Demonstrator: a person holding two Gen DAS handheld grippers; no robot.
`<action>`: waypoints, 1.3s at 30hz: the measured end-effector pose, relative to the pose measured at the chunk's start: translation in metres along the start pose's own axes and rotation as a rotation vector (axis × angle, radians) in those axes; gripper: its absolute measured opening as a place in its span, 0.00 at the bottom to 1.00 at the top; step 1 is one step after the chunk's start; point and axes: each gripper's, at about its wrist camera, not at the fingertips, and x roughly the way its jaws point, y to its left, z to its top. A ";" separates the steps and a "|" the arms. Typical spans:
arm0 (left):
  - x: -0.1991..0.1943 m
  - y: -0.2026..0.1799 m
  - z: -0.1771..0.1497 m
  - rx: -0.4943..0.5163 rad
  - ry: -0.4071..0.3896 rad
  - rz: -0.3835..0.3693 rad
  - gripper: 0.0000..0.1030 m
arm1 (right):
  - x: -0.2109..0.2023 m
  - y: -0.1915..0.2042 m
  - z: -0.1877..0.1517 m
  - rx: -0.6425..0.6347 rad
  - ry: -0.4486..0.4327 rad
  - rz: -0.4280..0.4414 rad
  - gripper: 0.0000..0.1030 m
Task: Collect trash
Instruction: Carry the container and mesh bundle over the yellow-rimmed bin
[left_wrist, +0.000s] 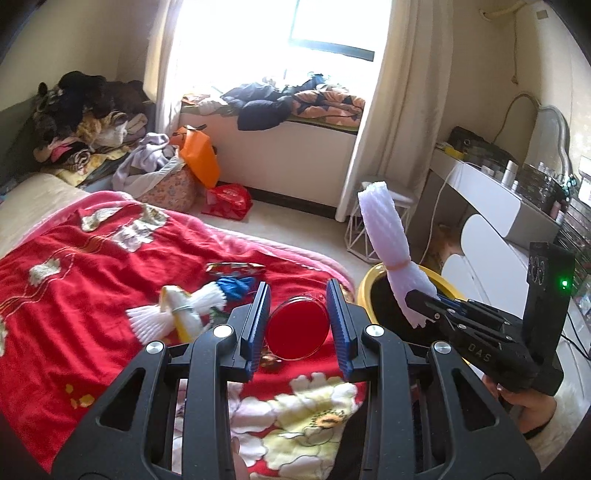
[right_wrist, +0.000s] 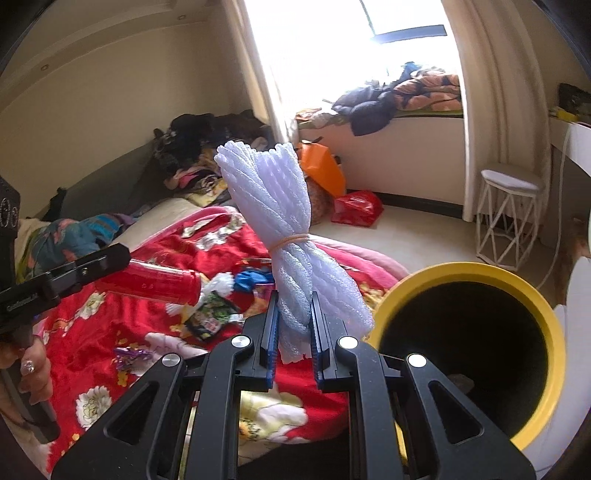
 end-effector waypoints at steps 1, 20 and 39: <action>0.001 -0.003 0.000 0.003 0.001 -0.005 0.24 | -0.001 -0.003 0.000 0.006 -0.002 -0.005 0.14; 0.027 -0.066 -0.003 0.080 0.017 -0.091 0.24 | -0.019 -0.058 -0.003 0.116 -0.031 -0.127 0.14; 0.068 -0.109 -0.009 0.062 0.035 -0.186 0.24 | -0.021 -0.131 -0.016 0.259 0.001 -0.264 0.14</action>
